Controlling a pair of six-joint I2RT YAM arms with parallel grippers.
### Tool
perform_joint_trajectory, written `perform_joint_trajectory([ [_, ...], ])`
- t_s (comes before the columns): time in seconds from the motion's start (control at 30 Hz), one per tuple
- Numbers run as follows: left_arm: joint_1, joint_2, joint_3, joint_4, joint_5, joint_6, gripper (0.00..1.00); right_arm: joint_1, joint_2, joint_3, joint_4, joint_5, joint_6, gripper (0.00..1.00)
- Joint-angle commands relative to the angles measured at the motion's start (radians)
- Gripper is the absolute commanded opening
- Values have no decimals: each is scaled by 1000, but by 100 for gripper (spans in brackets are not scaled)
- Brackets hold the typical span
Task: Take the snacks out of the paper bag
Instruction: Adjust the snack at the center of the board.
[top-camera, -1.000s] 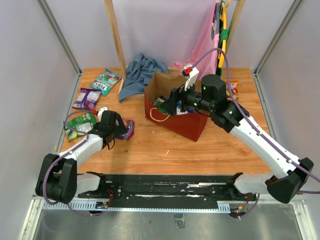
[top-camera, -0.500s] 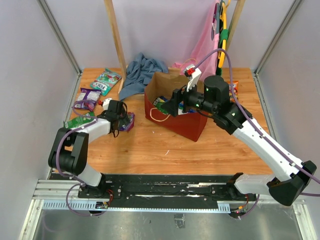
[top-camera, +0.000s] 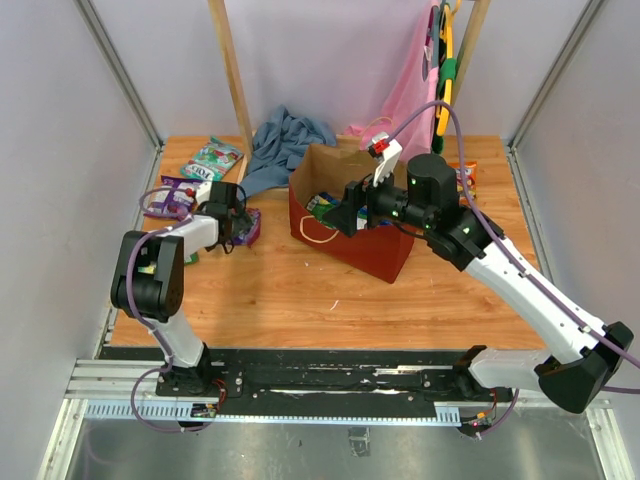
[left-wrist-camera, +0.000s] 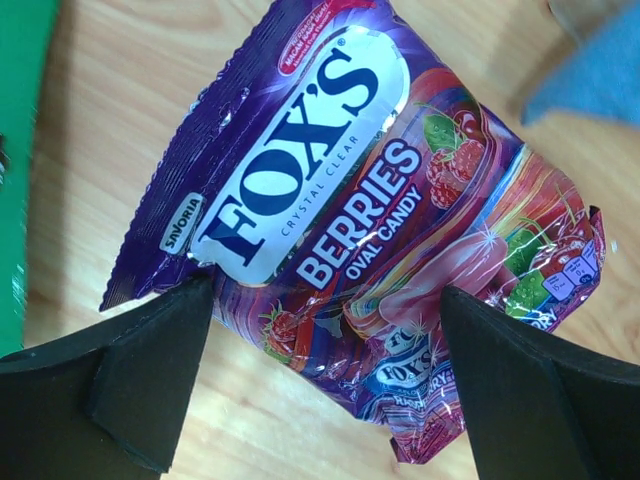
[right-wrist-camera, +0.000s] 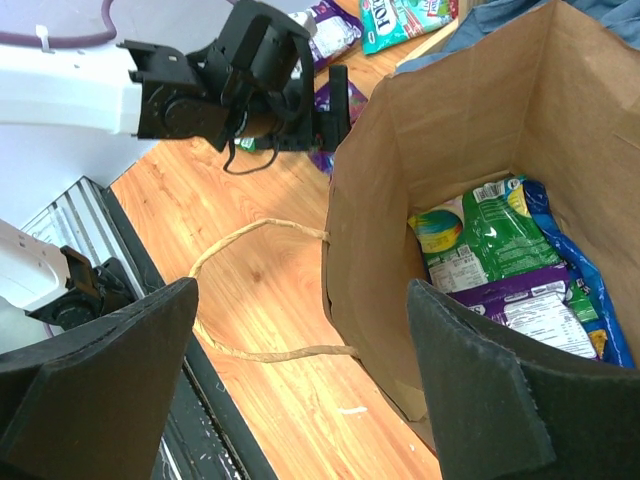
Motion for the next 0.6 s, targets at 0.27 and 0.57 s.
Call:
perform_joint_trajectory([
  [0.27,128,101,71,-65,-17,30,100,-10,-6,-16,13,-14,-20,87],
  [0.57,117,-103,93,-23,93,101,98,-22,-34,-30,23,32,-45,98],
])
